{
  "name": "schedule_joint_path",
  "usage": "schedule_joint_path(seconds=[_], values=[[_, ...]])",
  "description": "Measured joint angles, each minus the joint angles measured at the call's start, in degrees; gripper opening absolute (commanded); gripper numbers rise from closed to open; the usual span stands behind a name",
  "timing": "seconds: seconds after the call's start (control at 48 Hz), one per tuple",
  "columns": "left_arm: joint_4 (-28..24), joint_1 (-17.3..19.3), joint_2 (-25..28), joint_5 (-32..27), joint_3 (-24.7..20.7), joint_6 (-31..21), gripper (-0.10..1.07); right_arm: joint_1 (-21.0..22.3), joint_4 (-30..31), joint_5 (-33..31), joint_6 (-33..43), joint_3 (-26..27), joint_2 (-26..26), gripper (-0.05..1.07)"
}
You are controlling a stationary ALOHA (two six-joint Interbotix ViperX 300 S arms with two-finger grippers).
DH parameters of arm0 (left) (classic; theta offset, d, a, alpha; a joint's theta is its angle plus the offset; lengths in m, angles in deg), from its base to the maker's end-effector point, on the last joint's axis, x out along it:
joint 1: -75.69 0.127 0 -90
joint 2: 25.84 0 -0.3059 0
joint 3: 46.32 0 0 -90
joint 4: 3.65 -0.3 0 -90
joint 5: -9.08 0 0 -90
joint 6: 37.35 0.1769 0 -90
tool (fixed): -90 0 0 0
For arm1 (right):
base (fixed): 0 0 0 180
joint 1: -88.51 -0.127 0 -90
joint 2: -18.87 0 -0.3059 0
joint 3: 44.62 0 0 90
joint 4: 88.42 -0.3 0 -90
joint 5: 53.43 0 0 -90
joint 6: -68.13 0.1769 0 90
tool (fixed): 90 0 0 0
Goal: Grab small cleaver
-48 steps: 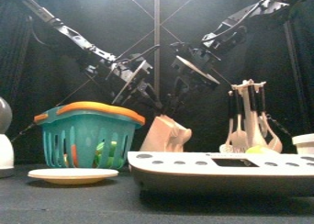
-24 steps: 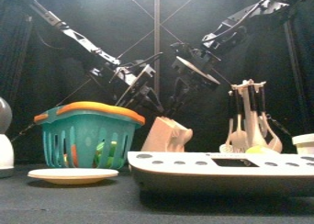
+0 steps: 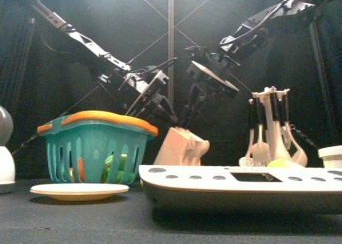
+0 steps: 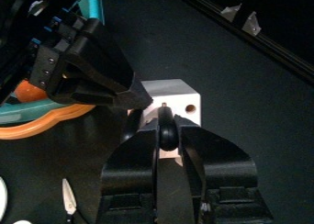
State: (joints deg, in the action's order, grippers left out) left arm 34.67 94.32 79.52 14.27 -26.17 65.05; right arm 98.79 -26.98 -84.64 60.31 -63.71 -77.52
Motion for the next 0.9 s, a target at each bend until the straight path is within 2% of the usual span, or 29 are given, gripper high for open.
schedule_joint_path(seconds=[0.333,0.896], values=[[0.0,0.1,-0.1,-0.3,-0.1,0.0,0.36,-0.1,0.0,0.0,0.0,-0.8,3.7,0.38],[0.0,0.0,0.4,-1.1,0.5,0.2,0.36,0.0,0.0,0.0,-0.3,-6.3,14.1,0.38]])
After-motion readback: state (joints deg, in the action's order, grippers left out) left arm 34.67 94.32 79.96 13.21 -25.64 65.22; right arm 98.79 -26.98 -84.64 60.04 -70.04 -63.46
